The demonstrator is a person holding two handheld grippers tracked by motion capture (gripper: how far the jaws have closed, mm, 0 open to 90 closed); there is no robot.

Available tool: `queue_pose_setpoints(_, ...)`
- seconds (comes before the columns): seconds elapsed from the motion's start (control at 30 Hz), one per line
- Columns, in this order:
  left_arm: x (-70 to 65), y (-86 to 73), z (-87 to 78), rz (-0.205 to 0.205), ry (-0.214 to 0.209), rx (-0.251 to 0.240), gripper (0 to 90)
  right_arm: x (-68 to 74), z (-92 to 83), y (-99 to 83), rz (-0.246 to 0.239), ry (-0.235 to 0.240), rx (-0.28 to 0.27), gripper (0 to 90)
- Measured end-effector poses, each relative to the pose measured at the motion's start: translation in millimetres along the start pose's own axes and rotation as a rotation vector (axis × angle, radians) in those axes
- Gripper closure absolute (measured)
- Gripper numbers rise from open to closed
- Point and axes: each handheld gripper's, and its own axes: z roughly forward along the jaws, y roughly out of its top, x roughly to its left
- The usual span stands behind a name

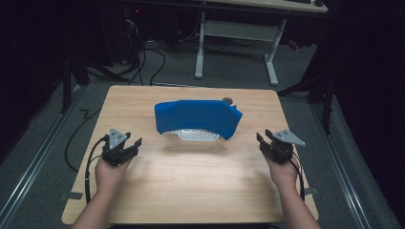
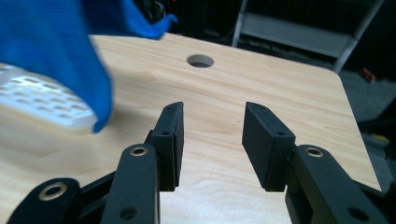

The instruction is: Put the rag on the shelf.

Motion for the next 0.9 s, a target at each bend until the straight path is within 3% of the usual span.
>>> queue_pose_setpoints(0.1, -7.0, -5.5, -11.3, -0.002, -0.015, 0.003, 48.7, 5.7, -11.0, -9.8, -0.010, 0.010, 0.014, 57.1)
queue_pose_setpoints(0.27, -24.5, -21.0, -33.9, 0.031, -0.017, 0.010, 46.9, 16.6, -33.1, -30.5, 0.000, 0.023, 0.022, 54.5)
queue_pose_setpoints(0.37, -37.0, -37.4, -47.8, 0.011, -0.032, 0.021, 45.8, 21.1, -44.1, -40.6, 0.020, 0.037, 0.029, 51.4)
queue_pose_setpoints(0.53, -57.3, -57.1, -70.0, 0.013, -0.068, 0.051, 44.5, 24.7, -70.2, -56.6, 0.055, 0.051, 0.035, 47.3)
queue_pose_setpoints(0.67, -59.1, -58.9, -78.7, 0.025, -0.045, 0.035, 44.5, 24.4, -80.2, -69.4, 0.062, 0.062, 0.066, 46.9)
queue_pose_setpoints(0.9, -52.4, -60.5, -77.0, -0.012, -0.039, 0.039, 44.5, 25.3, -76.0, -69.2, 0.062, 0.060, 0.069, 46.4)
